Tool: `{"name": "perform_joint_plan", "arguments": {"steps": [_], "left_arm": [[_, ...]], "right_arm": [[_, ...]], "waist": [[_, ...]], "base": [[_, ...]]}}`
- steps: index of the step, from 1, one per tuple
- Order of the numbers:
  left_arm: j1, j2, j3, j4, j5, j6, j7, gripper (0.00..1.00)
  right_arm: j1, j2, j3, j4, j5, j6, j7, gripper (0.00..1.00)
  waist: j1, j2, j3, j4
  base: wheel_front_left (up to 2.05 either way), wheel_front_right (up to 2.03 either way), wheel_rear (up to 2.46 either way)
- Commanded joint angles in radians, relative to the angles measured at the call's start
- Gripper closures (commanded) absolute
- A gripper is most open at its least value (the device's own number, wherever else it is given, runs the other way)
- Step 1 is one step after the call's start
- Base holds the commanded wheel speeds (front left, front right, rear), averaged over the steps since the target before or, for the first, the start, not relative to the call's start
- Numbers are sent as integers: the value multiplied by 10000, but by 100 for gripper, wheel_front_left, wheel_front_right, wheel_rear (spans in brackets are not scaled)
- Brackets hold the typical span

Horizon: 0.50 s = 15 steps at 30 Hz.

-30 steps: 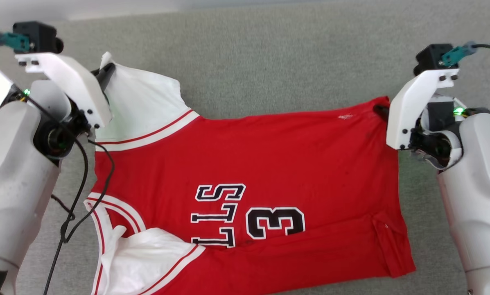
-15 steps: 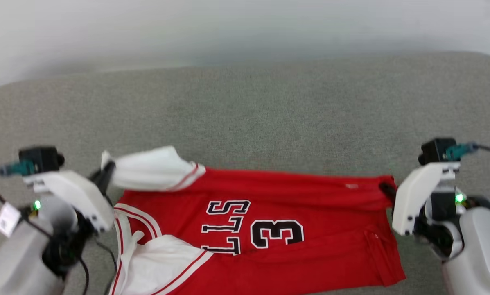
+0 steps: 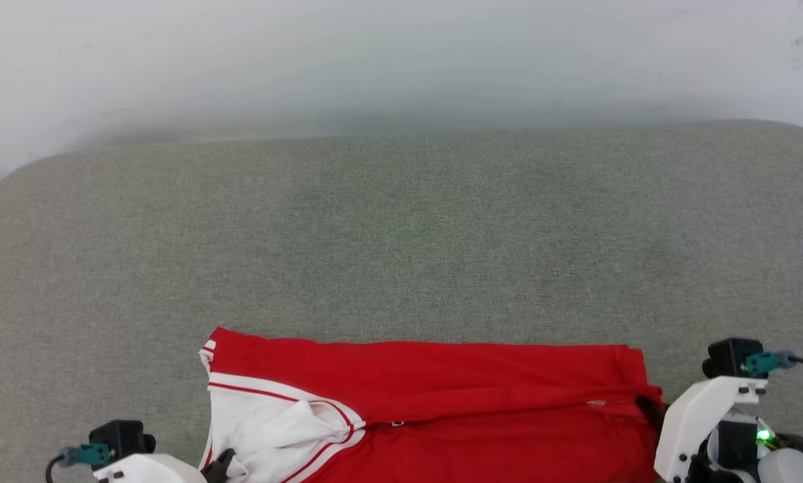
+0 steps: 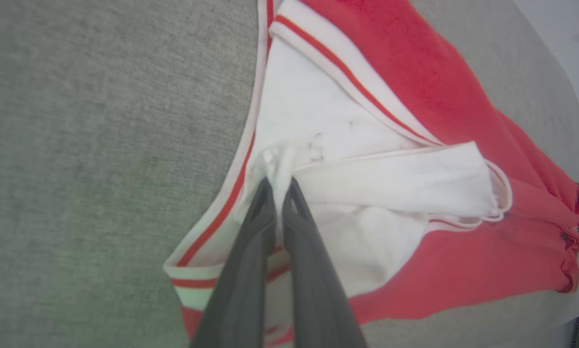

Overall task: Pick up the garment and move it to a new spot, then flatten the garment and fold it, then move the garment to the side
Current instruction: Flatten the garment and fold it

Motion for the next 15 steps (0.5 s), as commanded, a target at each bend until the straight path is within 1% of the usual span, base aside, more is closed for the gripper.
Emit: {"name": "perform_joint_plan", "arguments": {"steps": [1,2,3,5,7,8,12,15], "left_arm": [[193,-64,-98,44,-1,5,38,56],[217,-116,-119,53,2,-14,4,0],[225,-190,-129,59,-18,-60,-42,0],[109,-127,-154,35,195,-110,-178,0],[-70,-107,-31,-80,363,-122,-513,0],[-149,-49,-12,-199,537,-103,-700,0],[-327,52,157,-756,958,82,-1286,0],[-534,150,270,-1162,1389,250,-1751,0]], "right_arm": [[275,74,-15,-18,41,-7,-219,0],[393,133,-14,-73,62,-6,-347,0],[485,173,-46,-154,45,-6,-519,0],[714,313,-102,-348,108,-6,-731,0],[882,435,-125,-739,257,-6,-846,0],[986,397,-137,-959,248,-6,-828,0],[1197,227,-227,-2020,59,-6,-744,0],[1194,150,-478,-2695,-54,-6,-391,0]], "waist": [[2,0,-48,14],[2,0,-68,17],[2,0,-89,30],[2,0,-143,53],[2,0,-198,62],[2,0,-230,57],[2,0,-370,15],[2,0,-449,22]], "base": [[0,0,0],[0,0,0],[0,0,0],[0,0,0],[0,0,0],[0,0,0],[0,0,0],[0,0,0]]}}
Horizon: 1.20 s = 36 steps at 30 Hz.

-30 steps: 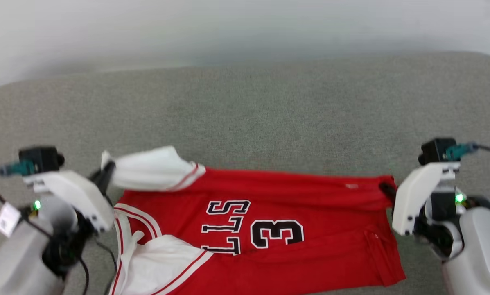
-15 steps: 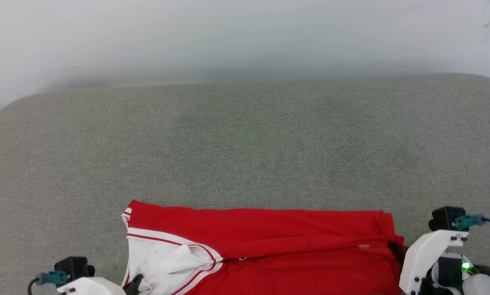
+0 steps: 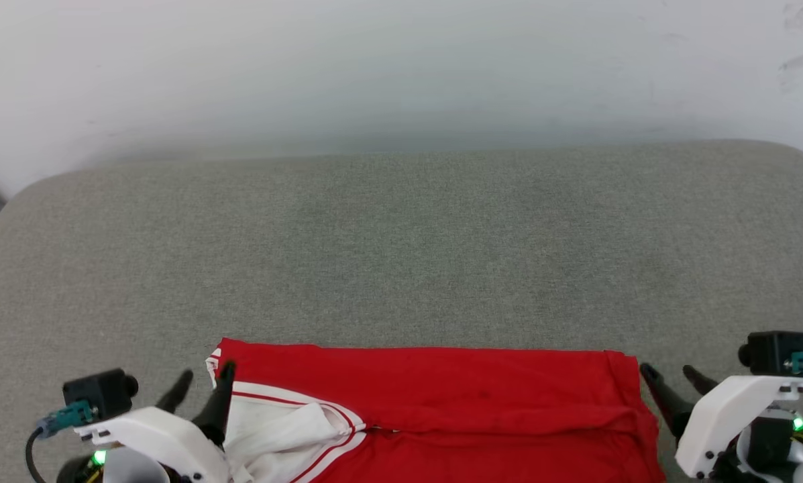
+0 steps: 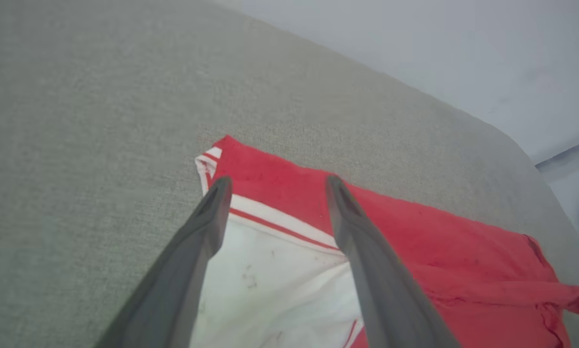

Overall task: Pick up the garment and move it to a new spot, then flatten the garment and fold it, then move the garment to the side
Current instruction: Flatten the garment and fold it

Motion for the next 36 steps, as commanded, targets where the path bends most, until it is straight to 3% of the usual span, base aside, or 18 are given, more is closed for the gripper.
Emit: {"name": "perform_joint_plan", "arguments": {"steps": [1,7,15,20,28,29,31,36], "left_arm": [[-157,38,34,-139,230,117,-185,0],[-559,3,299,-1078,1494,652,-1204,0],[-793,-402,661,-1957,3944,1038,-1484,0],[-475,-831,957,-2366,4873,896,-1492,0],[-301,-1192,1160,-2276,5388,545,-1496,0],[-294,-1220,1159,-2227,5427,500,-1496,0],[-247,-1262,1177,-2122,5468,481,-1496,0],[-73,-1179,1137,-1932,5567,546,-1468,0]], "right_arm": [[53,-39,-85,-167,-8,-4,168,0],[-297,-258,-532,-926,-500,-4,1534,0],[-209,-209,-480,-843,-836,-4,2804,0],[-19,-11,-457,-228,-872,-4,3227,0],[89,381,-35,1008,-621,11,4022,0],[64,433,31,1064,-542,13,4011,53],[-71,472,171,1118,-482,21,3978,100],[-532,95,242,974,-429,10,3614,100]], "waist": [[2,0,-14,11],[2,0,229,179],[2,0,896,781],[2,0,1237,1102],[2,0,1372,1258],[2,0,1343,1247],[2,0,1225,1197],[2,0,829,988]], "base": [[0,0,0],[0,0,0],[0,0,0],[0,0,0],[0,0,0],[0,0,0],[0,0,0],[0,0,0]]}}
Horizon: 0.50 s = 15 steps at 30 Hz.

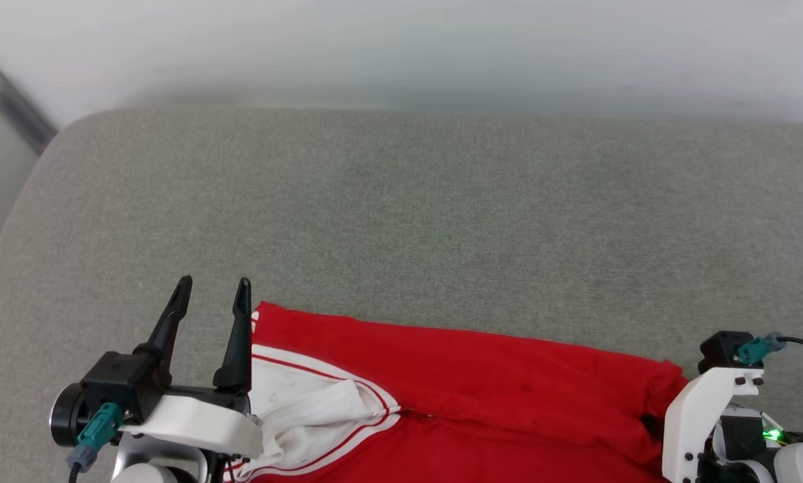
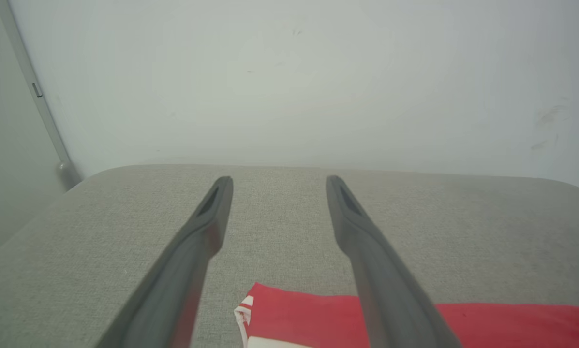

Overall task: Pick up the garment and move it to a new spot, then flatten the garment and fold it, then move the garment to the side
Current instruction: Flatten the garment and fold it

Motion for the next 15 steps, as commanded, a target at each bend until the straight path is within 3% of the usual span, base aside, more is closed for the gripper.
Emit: {"name": "perform_joint_plan", "arguments": {"steps": [1,9,15], "left_arm": [[98,46,-9,15,60,53,-5,0],[376,247,-28,6,89,257,246,0],[627,278,31,-122,39,474,297,0]], "right_arm": [[-50,-19,116,135,108,27,-70,100],[-360,-486,-214,211,131,10,-243,100],[-288,-758,-1409,353,-13,10,-118,100]], "waist": [[0,0,-213,-144],[0,0,-700,-543],[0,0,-865,-886]], "base": [[0,0,0],[0,0,0],[0,0,0]]}}
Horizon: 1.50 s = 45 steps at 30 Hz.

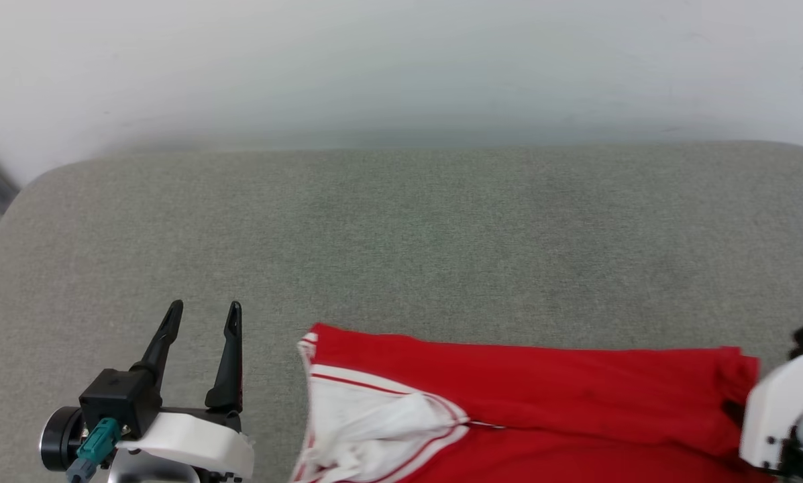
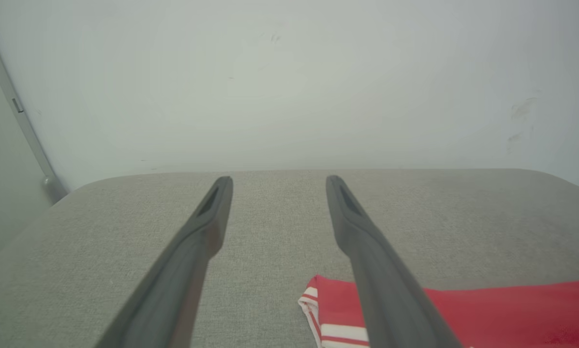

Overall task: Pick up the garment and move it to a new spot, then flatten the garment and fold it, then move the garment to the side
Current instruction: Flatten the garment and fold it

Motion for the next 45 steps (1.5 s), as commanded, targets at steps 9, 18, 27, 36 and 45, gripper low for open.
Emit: {"name": "perform_joint_plan", "arguments": {"steps": [9,18,27,36,45], "left_arm": [[157,21,-30,-73,-50,57,43,0],[-15,-14,-116,-15,-78,25,87,0],[-372,-175,-278,61,-121,-112,138,0],[-849,-372,-342,264,-109,-319,8,0],[-1102,-617,-283,541,-67,-521,-178,0]], "right_arm": [[-120,964,-2182,-809,325,-6,1279,100],[-348,1679,-2482,-739,5210,-6,3687,100],[-568,1668,133,852,9115,-4,2674,100],[-1343,1666,3497,1742,10804,-4,599,100],[-2210,1659,5141,2746,10716,-4,-1118,0]], "waist": [[0,-1,-48,-275],[0,-1,-54,-43],[0,-1,287,612],[0,-1,805,1260],[0,-1,1200,1521]], "base": [[0,0,0],[0,0,0],[0,0,0],[0,0,0],[0,0,0]]}}
